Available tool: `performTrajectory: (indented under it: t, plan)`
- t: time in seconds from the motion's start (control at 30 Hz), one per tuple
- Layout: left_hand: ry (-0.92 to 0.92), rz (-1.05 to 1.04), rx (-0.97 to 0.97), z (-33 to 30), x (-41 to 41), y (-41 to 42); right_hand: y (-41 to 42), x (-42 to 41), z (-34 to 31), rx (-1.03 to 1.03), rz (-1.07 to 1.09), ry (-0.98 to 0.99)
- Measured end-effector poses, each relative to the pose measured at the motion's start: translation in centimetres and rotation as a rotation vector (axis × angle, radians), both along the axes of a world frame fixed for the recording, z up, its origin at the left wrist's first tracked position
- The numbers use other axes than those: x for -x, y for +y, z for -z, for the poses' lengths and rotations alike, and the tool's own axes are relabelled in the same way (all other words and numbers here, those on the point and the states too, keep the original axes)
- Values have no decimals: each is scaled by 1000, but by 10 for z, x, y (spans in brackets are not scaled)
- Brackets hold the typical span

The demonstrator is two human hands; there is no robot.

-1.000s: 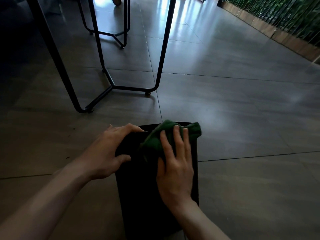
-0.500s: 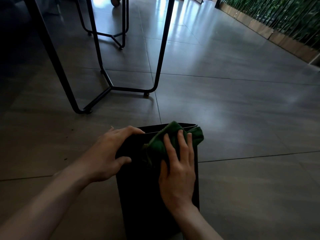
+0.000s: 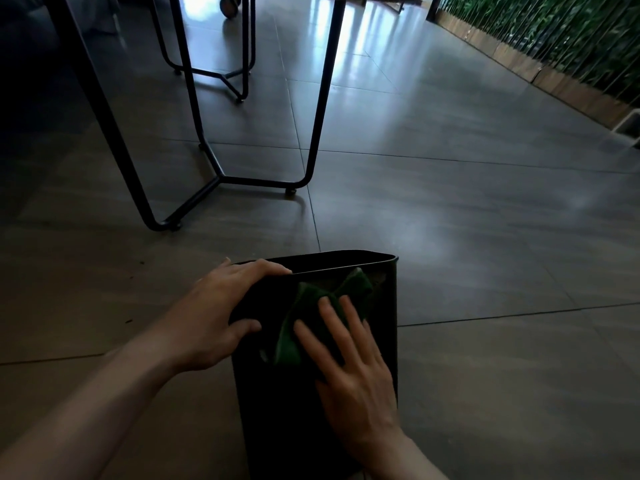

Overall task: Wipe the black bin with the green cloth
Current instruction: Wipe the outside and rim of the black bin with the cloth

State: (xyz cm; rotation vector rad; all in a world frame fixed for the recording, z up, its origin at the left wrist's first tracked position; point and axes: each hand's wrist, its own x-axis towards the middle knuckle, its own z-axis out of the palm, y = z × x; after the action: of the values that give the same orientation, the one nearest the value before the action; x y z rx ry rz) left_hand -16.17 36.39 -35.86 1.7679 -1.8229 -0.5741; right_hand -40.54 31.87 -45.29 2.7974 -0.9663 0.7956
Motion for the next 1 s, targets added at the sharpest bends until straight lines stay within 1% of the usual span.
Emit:
performTrajectory:
  t: [0.13, 0.2, 0.27, 0.37, 0.43, 0.5, 0.57, 0.63, 0.7, 0.77, 0.87, 1.0]
  plan:
    - [1, 1, -12, -1, 5, 0, -7, -23, -22, -197, 262, -263]
    - [-7, 6, -8, -2, 6, -1, -4, -43, -32, -246, 313, -314]
    - [4, 6, 12, -1, 4, 0, 7, -56, -31, -183, 227, -239]
    - [26, 6, 50, 1, 2, 2, 15, -45, -19, -52, 55, -69]
    - [39, 8, 53, 2, 3, 1, 8, -27, -14, 2, 32, -36]
    - [48, 1, 27, 6, 2, -1, -4, -12, -13, 1, 66, -65]
    - [37, -24, 8, 9, 1, -3, -17, -2, -13, -42, 146, -133]
    - [38, -41, -3, 10, -3, -4, -32, 4, -15, -118, 238, -213]
    - [32, -52, 1, 10, -5, -5, -46, 9, -18, -236, 322, -297]
    - [22, -60, 9, 9, -8, -6, -55, 11, -20, -314, 369, -376]
    - [0, -84, 17, 7, -16, -9, -56, 8, -21, -289, 315, -413]
    - [-30, -103, 47, 4, -23, -14, -46, -10, -24, -173, 134, -369]
